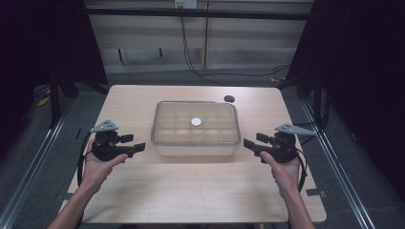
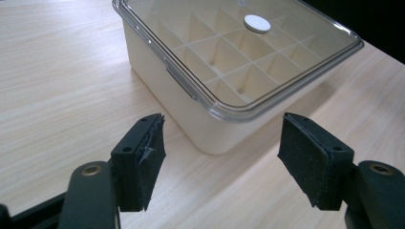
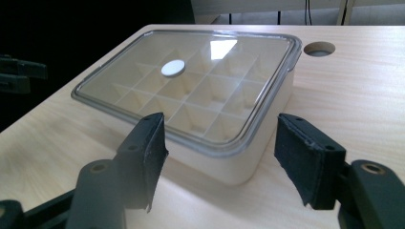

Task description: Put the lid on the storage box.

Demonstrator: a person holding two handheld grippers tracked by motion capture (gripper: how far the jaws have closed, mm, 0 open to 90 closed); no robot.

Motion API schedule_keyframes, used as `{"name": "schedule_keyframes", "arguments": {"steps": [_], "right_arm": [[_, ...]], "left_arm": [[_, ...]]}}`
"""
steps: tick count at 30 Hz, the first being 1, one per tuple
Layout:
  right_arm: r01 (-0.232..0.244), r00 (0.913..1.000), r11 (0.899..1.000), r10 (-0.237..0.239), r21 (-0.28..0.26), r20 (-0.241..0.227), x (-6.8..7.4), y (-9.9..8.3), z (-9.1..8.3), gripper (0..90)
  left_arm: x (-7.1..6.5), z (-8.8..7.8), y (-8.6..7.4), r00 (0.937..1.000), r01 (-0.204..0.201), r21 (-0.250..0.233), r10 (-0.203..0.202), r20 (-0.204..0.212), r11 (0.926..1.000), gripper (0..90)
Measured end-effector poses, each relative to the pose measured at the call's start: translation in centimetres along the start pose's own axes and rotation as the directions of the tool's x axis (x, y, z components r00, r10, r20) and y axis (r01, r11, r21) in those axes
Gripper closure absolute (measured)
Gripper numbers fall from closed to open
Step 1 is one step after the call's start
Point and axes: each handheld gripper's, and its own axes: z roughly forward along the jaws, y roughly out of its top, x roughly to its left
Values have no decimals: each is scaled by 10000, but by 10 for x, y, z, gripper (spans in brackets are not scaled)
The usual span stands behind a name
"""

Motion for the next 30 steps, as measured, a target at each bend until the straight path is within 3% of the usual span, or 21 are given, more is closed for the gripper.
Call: {"name": "schedule_keyframes", "arguments": {"steps": [8, 12, 13, 25, 30], "right_arm": [[-186, 9997, 9998, 187, -35, 123, 0, -17, -15, 317], [-290, 9995, 9996, 290, 2, 98, 1, -26, -20, 294], [-286, 9995, 9995, 285, 92, 128, 2, -32, -23, 289], [-503, 9983, 9977, 489, 462, 313, 6, -64, -39, 253], [-647, 9976, 9965, 633, 539, 272, 6, -75, -41, 250]], "left_arm": [[-4, -17, -19, 10000, 68, 118, -68, -47, 9999, 289], [-7, -20, -30, 9994, 321, 173, -323, 156, 9993, 288], [-7, -23, -35, 9974, 720, 227, -718, -59, 9971, 296], [-16, -35, -77, 9991, 344, 905, -319, -294, 9953, 281], [-24, -38, -91, 9977, 668, 790, -659, -150, 9946, 268]]}}
